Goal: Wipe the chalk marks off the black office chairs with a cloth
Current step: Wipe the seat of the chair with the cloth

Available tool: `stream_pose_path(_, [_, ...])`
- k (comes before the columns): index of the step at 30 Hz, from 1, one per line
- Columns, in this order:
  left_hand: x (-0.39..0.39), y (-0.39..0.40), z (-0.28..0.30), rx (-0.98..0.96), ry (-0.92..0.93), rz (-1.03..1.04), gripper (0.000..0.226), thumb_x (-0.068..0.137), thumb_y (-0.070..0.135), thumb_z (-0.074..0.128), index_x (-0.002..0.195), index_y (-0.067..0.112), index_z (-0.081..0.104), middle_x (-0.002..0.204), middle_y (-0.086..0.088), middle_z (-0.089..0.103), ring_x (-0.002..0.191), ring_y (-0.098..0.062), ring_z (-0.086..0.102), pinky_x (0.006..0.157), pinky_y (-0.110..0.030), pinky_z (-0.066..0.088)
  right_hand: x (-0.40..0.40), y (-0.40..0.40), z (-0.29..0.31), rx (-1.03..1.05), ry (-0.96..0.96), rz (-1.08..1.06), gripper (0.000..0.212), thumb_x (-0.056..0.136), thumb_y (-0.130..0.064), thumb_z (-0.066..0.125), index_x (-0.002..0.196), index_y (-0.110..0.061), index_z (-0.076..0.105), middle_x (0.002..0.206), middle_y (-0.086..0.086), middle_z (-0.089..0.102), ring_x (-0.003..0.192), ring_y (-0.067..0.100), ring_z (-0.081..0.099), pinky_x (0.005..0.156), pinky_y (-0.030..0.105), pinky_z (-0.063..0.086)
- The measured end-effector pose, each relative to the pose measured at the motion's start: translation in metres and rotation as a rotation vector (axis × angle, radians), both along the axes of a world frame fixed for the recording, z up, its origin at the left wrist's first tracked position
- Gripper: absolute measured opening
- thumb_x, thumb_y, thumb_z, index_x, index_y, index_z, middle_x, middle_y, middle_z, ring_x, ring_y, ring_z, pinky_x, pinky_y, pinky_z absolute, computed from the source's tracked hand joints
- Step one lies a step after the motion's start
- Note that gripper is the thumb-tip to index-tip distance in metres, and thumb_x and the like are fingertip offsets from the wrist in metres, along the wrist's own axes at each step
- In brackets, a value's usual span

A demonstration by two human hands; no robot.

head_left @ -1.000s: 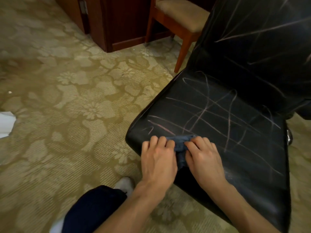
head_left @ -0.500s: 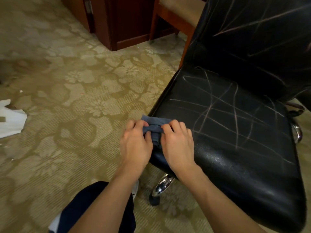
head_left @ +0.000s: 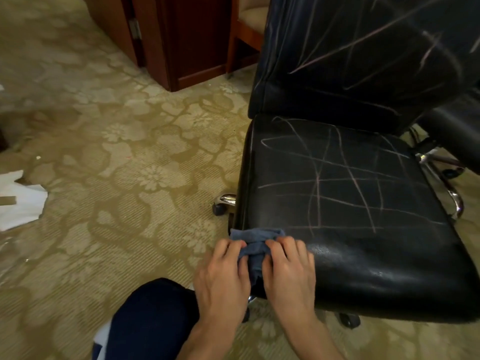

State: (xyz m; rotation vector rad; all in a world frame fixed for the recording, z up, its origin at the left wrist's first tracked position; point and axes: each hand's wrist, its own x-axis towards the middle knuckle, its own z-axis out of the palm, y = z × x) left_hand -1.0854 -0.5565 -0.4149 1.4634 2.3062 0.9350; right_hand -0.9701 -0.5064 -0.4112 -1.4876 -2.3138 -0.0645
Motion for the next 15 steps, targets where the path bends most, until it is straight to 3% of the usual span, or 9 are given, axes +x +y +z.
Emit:
stream_pose_path(6, [-0.007, 0.039, 0.006, 0.07, 0.102, -0.033, 0.025, 0.079, 0.012, 0.075, 0.102, 0.018, 0.072, 0.094, 0.002, 0.067, 0.085, -0.022, 0.058, 0.069, -0.037, 0.05, 0.0, 0.026, 0.009, 0.04, -0.005, -0.043, 0.021, 0.074, -0.014, 0.074, 0.094, -0.014, 0.068, 0.092, 0.004, 0.06, 0.084, 0.026, 0.056, 0.068, 0.041, 0.048])
stream_pose_path(10, [-0.018, 0.087, 0.011, 0.024, 0.097, 0.0, 0.021, 0.088, 0.018, 0.065, 0.109, 0.018, 0.07, 0.104, -0.001, 0.065, 0.1, -0.026, 0.056, 0.083, -0.041, 0.047, -0.024, 0.073, 0.014, 0.02, -0.016, -0.097, 0.011, 0.076, -0.014, 0.07, 0.087, -0.013, 0.068, 0.088, 0.006, 0.059, 0.084, 0.03, 0.057, 0.069, 0.042, 0.045])
stream_pose_path(15, [-0.023, 0.074, 0.01, 0.011, 0.051, -0.03, 0.022, 0.091, 0.02, 0.062, 0.112, 0.018, 0.069, 0.108, -0.003, 0.065, 0.104, -0.027, 0.056, 0.088, -0.042, 0.047, -0.02, 0.06, 0.015, -0.009, -0.055, -0.089, 0.009, 0.082, -0.017, 0.065, 0.09, -0.014, 0.067, 0.092, 0.005, 0.059, 0.087, 0.028, 0.056, 0.072, 0.042, 0.046])
